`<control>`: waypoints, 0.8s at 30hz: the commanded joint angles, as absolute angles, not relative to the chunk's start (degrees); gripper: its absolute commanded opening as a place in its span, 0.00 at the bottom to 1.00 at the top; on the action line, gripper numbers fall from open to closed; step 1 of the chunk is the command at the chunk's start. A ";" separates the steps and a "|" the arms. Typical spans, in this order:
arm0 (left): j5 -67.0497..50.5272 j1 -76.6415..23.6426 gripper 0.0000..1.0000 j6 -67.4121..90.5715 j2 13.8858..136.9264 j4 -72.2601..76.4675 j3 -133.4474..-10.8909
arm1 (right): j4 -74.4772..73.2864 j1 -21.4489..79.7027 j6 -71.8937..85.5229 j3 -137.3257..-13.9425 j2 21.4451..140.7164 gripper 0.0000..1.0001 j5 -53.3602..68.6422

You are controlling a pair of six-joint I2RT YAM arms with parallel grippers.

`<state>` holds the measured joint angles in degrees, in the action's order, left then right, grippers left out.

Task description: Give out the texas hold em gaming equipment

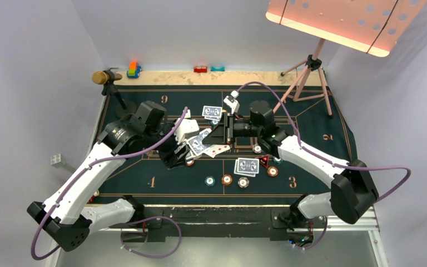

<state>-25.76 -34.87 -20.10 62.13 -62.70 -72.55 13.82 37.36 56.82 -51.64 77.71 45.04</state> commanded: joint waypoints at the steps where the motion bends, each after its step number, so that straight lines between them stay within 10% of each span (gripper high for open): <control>1: -26.77 -34.66 0.00 -19.78 61.48 -61.70 -75.15 | 12.40 36.25 55.34 -51.23 75.48 0.27 46.05; 24: -26.26 -34.71 0.00 -20.30 60.96 -62.01 -74.71 | 10.41 23.93 49.98 -45.03 76.29 0.09 46.83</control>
<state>-25.71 -34.87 -20.12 62.13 -62.72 -72.58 7.42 24.82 51.75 -47.57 72.60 46.13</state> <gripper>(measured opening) 0.700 0.098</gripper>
